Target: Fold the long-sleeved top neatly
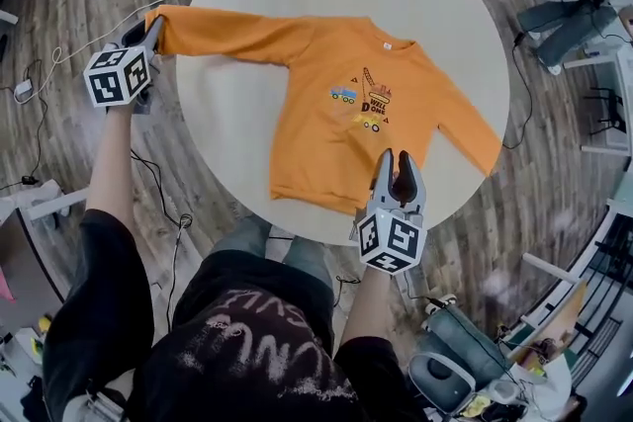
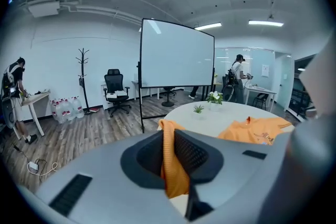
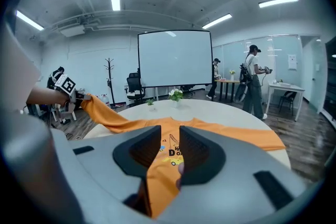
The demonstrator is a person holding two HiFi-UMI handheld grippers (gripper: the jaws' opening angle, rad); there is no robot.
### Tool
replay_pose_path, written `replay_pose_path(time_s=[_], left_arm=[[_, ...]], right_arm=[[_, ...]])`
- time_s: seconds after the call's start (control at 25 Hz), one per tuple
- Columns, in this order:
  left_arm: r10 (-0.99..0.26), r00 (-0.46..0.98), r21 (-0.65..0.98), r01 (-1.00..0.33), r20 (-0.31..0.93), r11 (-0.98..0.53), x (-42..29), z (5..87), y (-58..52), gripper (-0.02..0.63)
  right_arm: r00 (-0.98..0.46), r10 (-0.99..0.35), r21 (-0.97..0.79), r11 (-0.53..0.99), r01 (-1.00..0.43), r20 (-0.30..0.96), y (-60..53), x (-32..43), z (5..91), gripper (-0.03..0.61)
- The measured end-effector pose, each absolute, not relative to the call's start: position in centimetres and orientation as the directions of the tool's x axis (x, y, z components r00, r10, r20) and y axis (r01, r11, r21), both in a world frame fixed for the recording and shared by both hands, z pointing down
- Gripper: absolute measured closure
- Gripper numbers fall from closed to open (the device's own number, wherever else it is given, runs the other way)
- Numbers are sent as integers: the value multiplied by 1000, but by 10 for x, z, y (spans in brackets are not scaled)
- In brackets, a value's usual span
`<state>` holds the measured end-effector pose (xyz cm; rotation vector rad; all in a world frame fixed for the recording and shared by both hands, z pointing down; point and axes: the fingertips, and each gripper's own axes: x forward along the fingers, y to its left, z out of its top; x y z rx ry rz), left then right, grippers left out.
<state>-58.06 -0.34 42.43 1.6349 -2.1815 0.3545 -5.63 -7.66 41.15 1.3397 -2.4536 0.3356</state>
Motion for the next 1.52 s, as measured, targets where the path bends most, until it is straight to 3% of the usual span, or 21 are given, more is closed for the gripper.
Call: replay_pose_path(time_s=[0.36,0.68,1.52], left_arm=[[-884,-239,14,-964,402,266,-517,369,-14,558],[-908,-193,15,-977,372,214,-418,330,-34,558],[-892,90,-25,-993,443,-113,-130,358,-154,558]], right_arm=[[-529,-779,-98,530,-843,336,-84,-12,390,465],[-554,-781,-136,540,-831,288,-95,57,368,465],[-508,-815,-191,472,-861,278,-120,213,370,479]])
